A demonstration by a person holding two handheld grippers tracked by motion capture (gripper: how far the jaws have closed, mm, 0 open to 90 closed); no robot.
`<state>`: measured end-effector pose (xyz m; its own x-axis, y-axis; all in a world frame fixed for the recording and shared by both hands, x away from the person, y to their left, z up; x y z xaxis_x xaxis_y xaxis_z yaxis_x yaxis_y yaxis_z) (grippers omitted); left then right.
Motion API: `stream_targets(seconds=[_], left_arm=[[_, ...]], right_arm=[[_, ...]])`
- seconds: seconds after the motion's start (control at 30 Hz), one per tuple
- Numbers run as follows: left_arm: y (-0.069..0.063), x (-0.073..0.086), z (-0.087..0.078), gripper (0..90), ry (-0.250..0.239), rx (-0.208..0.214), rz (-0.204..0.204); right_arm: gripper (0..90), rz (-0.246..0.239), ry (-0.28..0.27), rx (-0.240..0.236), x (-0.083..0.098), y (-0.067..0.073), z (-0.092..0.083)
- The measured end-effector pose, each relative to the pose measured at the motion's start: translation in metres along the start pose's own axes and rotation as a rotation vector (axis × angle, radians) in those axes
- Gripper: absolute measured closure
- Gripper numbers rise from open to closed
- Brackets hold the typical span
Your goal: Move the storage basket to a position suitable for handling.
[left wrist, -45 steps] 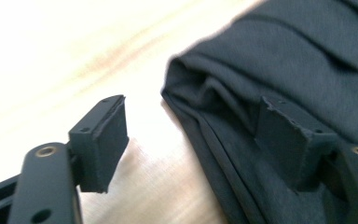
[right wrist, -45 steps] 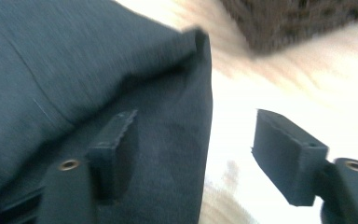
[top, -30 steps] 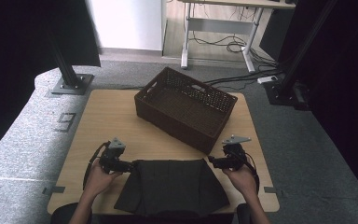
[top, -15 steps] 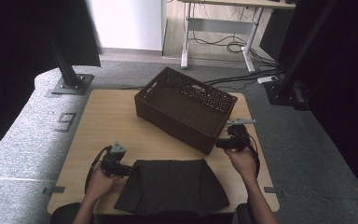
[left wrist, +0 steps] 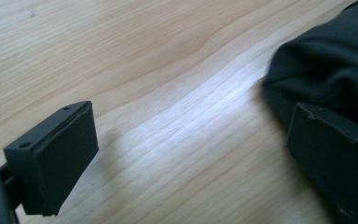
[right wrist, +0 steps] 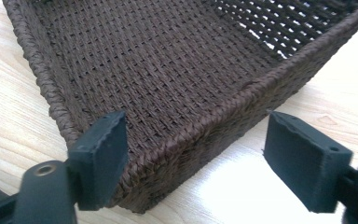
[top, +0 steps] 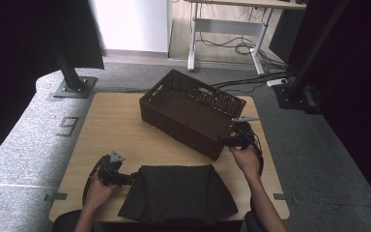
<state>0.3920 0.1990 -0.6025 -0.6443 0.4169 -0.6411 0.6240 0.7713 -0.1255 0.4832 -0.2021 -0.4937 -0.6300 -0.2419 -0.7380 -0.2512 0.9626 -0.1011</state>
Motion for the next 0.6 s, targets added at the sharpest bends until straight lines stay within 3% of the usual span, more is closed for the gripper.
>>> stream_targets(seconds=[0.17,0.4,0.6], left_arm=[[0.0037,0.004,0.0023,0.8,0.003,0.002,-0.021],[0.0047,0.0044,0.003,0.0,-0.01,0.003,-0.02],[0.0047,0.0043,0.0033,0.0,-0.014,0.003,-0.019]], right_arm=[[37.0,-0.008,0.008,-0.039,0.0003,0.0053,0.0005],[39.8,-0.013,0.027,-0.026,0.0006,0.0058,-0.0005],[42.4,0.017,0.038,-0.033,0.0031,-0.001,-0.0008]])
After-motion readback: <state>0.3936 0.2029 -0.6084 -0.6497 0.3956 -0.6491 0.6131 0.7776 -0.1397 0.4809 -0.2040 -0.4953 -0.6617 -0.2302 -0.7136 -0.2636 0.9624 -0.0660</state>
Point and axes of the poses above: each handheld gripper's, and its own axes: z roughly forward along the jaws, x roughly out of its underside, y roughly to its left, the point moved 8 cm from there along z, roughly forward along the jaws, and after that the axes turned 10 degrees about x, right-handed, at the moved point
